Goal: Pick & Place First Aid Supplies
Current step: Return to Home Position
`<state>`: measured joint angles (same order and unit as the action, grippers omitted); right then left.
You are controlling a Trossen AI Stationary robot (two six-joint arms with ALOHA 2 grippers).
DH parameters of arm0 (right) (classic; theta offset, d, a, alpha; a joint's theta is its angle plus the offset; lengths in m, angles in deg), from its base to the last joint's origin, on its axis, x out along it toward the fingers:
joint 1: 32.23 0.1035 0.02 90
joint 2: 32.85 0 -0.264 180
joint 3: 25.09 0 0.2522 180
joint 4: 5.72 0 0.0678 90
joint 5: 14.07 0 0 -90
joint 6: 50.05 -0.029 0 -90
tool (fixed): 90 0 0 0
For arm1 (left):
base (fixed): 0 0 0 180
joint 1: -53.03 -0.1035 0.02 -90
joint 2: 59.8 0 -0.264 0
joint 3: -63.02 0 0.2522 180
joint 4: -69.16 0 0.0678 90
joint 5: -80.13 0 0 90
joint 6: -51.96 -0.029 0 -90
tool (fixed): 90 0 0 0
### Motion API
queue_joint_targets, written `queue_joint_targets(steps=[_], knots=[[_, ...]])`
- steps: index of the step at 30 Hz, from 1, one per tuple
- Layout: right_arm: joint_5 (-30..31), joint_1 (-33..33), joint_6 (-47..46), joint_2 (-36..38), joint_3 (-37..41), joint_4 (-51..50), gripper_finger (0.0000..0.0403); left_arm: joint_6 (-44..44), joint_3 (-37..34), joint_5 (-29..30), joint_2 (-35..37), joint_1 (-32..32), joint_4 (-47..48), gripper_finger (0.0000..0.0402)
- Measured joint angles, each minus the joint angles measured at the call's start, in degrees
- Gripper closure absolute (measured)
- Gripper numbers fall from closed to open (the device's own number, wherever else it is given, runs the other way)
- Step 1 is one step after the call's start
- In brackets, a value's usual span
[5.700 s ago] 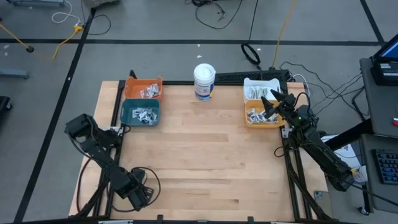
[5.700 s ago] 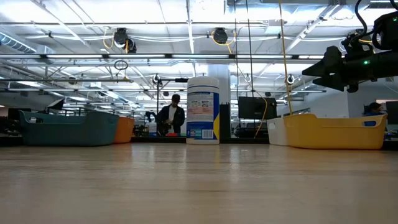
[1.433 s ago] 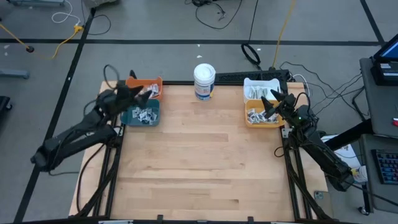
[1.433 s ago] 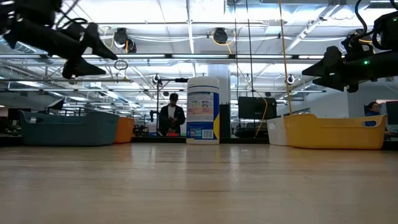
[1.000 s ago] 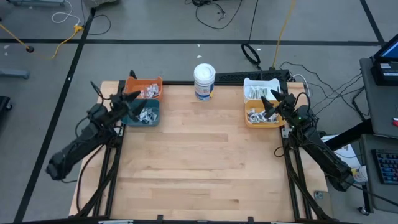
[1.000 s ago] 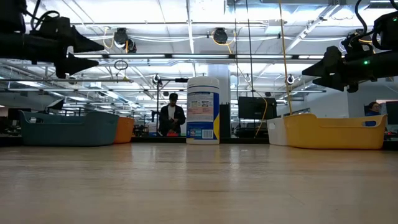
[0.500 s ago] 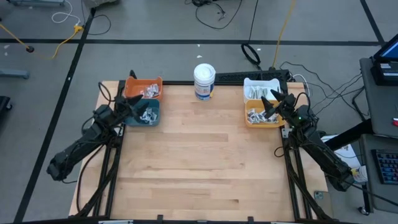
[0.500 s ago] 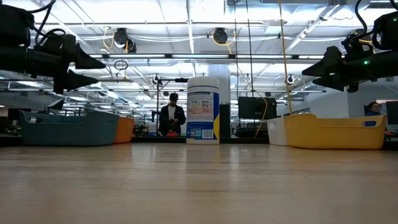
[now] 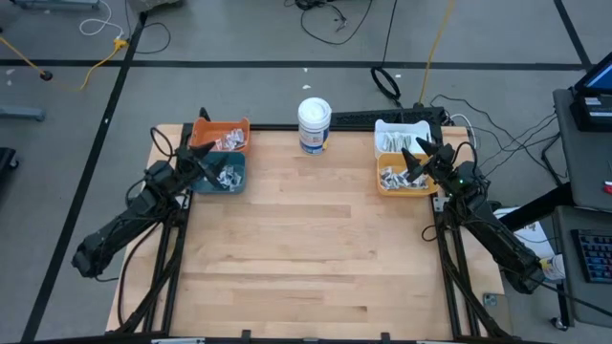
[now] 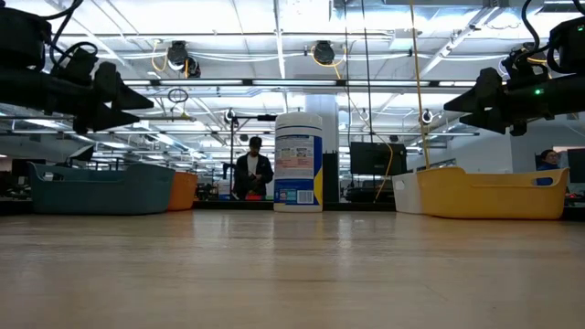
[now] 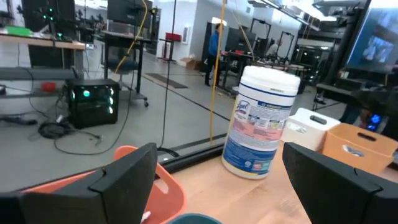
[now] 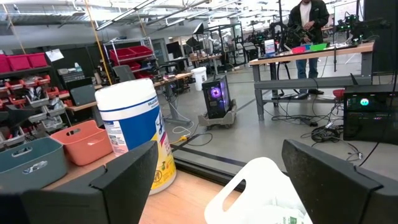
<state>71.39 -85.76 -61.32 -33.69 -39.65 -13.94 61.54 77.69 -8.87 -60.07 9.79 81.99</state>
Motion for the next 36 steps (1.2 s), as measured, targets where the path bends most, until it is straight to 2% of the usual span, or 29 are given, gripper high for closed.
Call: queue_joint_targets(steps=[8,36], knots=[[0.0,0.0,0.0,0.0,0.0,0.0,0.0066,3.2,0.0,0.0,-0.3,0.0,0.1,0.0053],[0.0,0.0,0.0,0.0,0.0,0.0,0.0066,3.4,0.0,0.1,-0.3,0.0,0.2,0.0055]])
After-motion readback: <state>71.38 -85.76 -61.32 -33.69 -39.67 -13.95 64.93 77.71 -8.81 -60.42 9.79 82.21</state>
